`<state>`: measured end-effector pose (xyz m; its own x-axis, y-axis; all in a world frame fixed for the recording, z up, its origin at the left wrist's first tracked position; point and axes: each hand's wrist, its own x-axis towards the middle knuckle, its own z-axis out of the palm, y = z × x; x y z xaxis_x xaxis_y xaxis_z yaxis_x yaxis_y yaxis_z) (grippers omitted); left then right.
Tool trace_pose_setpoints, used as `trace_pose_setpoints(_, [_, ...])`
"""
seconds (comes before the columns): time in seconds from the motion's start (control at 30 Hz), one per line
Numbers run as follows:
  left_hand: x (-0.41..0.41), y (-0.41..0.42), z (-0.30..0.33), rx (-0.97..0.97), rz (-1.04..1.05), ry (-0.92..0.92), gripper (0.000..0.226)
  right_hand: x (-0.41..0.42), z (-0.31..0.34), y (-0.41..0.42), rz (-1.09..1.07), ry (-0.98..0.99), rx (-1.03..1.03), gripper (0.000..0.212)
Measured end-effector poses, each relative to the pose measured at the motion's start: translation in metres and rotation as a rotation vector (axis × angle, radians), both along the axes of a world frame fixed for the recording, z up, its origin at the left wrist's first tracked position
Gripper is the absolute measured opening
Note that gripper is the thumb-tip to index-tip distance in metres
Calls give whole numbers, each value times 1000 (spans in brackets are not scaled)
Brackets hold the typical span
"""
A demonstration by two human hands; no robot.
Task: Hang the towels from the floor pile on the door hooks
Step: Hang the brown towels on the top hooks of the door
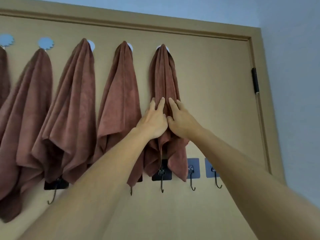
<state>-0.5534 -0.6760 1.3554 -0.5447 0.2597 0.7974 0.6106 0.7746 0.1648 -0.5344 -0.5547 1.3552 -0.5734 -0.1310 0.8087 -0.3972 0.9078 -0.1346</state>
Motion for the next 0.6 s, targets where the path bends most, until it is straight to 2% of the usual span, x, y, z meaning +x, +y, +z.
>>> trace_pose_setpoints(0.23, [67, -2, -114, -157, -16, -287, 74, 62, -128, 0, -81, -324, 54, 66])
trace_pose_setpoints(0.43, [121, 5, -169, -313, -7, -386, 58, 124, -194, 17, -210, -521, 143, 59])
trace_pose_setpoints(0.6, [171, 30, -215, -427, 33, -460, 55, 189, -241, 52, -320, -603, 179, 52])
